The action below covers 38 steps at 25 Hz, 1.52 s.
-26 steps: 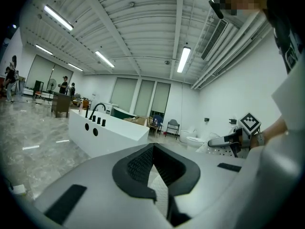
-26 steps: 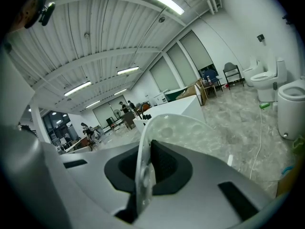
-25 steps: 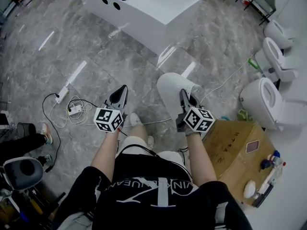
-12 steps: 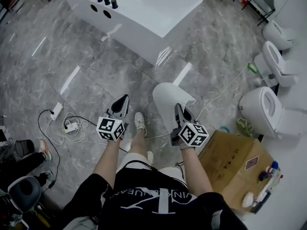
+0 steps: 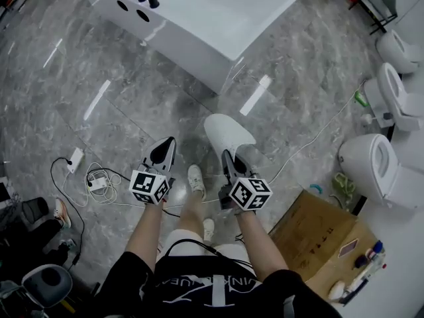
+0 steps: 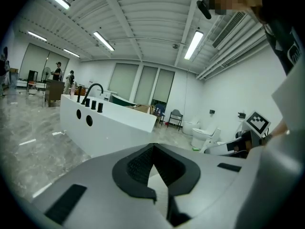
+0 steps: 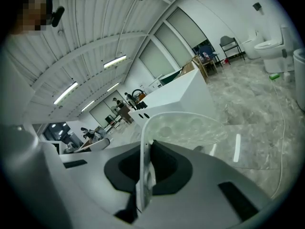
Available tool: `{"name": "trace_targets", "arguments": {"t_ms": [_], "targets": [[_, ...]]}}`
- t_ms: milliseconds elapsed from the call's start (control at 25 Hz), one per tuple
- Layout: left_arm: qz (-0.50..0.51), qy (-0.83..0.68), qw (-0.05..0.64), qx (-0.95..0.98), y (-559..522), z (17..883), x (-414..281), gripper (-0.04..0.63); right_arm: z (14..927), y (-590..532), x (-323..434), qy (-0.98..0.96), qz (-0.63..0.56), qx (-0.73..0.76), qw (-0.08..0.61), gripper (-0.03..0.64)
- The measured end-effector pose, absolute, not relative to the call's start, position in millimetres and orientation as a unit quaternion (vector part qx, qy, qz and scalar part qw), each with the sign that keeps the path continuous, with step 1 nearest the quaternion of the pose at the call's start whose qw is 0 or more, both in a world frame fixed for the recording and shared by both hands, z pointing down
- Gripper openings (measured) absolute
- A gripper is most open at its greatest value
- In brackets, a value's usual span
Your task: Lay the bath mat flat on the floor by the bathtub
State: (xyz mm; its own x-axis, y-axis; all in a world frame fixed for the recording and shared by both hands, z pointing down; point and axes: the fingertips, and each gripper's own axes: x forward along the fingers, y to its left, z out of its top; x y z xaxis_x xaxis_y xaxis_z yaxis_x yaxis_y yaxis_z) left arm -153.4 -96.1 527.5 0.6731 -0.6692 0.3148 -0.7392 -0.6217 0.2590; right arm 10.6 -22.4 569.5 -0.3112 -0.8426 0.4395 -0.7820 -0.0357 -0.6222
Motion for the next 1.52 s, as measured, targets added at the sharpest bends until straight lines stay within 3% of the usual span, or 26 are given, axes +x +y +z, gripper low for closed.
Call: {"name": "trace_targets", "arguments": {"t_ms": [160, 280, 480, 1000, 1520], "targets": [[0.099, -0.404, 0.189, 0.889, -130.1, 538.6, -164.2, 0.015, 576.4, -71.5, -27.3, 0.695, -0.444, -0.561, 0.071, 0.028], [0.099, -0.412, 0.186, 0.887, -153.1, 542.6, -169.3, 0.015, 574.0, -104.3, -48.9, 0.68, -0.468, -0.549, 0.135, 0.028], [0.102, -0.405, 0.169, 0.893, -182.5, 556.4, -156.6, 0.015, 604.9, -151.1, -18.2, 0.623, -0.476, -0.582, 0.215, 0.028], [0.083, -0.439, 0.182, 0.876, -220.9, 684.5, -92.3, 0.015, 910.9, -168.6, 114.0, 0.63, -0.466, -0.62, -0.044, 0.028], [0.092, -0.433, 0.198, 0.874, -248.1, 734.2, -29.0, 0.015, 968.6, -202.0, 252.7, 0.669, -0.393, -0.604, -0.18, 0.029]]}}
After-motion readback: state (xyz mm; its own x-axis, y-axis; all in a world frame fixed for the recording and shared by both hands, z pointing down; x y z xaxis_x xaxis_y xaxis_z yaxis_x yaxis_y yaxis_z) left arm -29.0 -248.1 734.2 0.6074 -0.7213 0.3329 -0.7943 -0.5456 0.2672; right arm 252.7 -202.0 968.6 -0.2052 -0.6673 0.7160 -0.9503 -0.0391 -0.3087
